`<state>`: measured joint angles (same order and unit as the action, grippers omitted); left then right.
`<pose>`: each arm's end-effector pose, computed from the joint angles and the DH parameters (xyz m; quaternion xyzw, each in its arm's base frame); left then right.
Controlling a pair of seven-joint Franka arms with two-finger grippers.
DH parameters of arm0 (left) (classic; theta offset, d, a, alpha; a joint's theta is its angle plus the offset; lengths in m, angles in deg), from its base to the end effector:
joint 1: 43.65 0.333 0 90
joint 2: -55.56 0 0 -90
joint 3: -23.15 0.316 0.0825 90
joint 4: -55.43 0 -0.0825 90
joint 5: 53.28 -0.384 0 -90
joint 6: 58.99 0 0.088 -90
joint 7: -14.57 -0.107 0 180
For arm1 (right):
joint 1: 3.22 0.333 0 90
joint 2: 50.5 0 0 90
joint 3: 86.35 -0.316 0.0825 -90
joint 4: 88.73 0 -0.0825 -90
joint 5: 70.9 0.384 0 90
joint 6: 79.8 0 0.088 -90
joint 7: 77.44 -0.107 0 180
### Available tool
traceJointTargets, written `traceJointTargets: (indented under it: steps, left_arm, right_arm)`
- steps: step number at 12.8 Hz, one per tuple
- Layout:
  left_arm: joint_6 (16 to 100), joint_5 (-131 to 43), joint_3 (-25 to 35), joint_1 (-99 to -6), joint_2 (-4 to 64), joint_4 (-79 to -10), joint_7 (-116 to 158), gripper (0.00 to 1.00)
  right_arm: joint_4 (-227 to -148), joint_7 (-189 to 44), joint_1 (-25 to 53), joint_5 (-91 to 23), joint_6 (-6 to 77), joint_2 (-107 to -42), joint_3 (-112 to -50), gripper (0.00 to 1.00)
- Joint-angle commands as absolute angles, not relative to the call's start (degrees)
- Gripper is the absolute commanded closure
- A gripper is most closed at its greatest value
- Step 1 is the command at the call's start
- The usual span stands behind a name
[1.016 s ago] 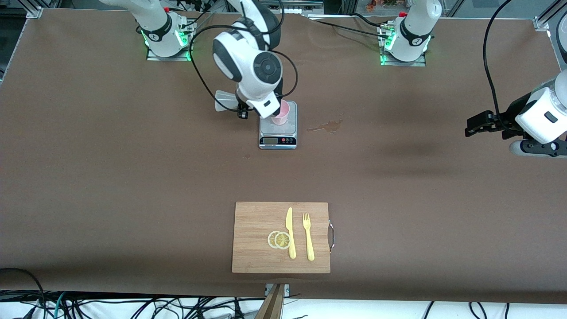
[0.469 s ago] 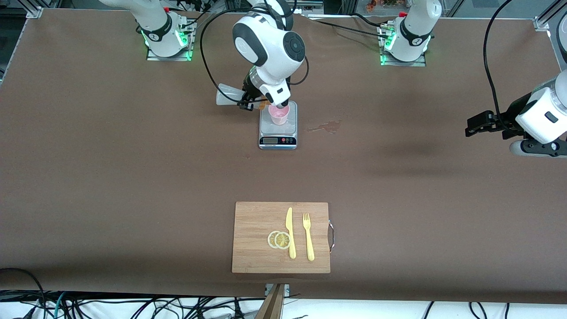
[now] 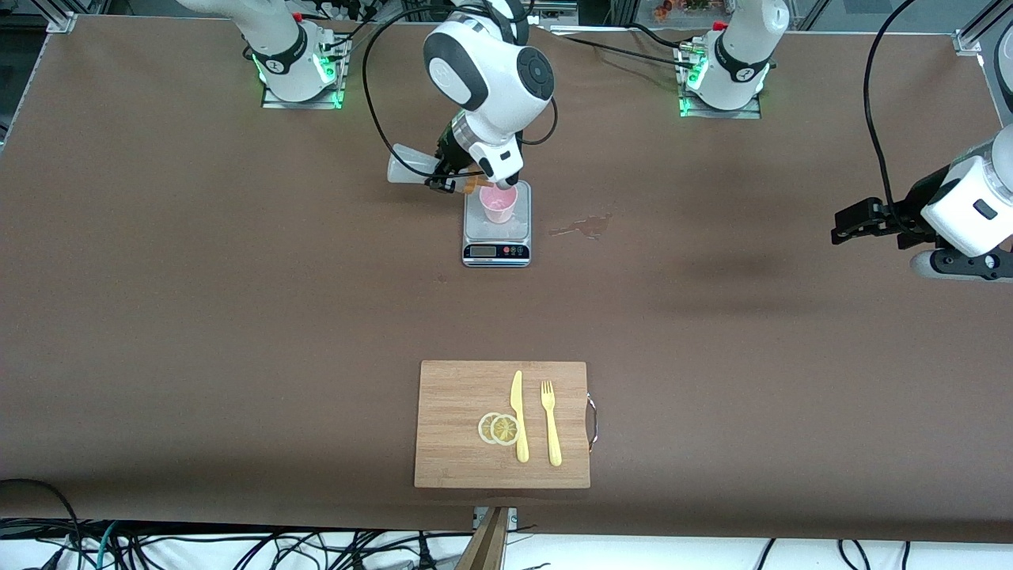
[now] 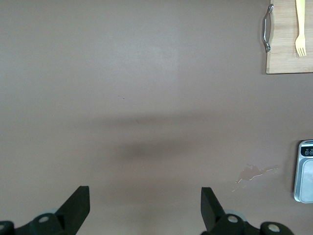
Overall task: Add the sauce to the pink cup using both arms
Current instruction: 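Hold the bottle nozzle over the pink cup with the right gripper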
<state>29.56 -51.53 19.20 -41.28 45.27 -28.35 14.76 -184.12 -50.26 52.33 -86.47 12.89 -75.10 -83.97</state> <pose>0.6035 -0.0164 0.5696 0.9986 -0.0115 -0.0483 0.0207 0.3868 0.4743 0.3340 0.7103 0.6493 -0.1965 0.1878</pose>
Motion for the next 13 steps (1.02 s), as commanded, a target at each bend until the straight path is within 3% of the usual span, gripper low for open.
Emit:
traceJointTargets:
  steps: [1,8,13]
  left_arm:
    - [28.6,-52.0,19.1,-41.0,45.1,-27.4,13.3,0.00]
    - [28.6,-52.0,19.1,-41.0,45.1,-27.4,13.3,0.00]
    - [28.6,-52.0,19.1,-41.0,45.1,-27.4,13.3,0.00]
  right_arm:
    - [-183.5,-51.0,52.5,-86.1,12.4,-74.8,-83.5,0.87]
    - [-187.0,-47.2,49.2,-78.6,19.9,-73.6,-83.2,0.87]
    - [-193.3,-41.2,45.8,-71.3,27.8,-67.1,-82.8,0.86]
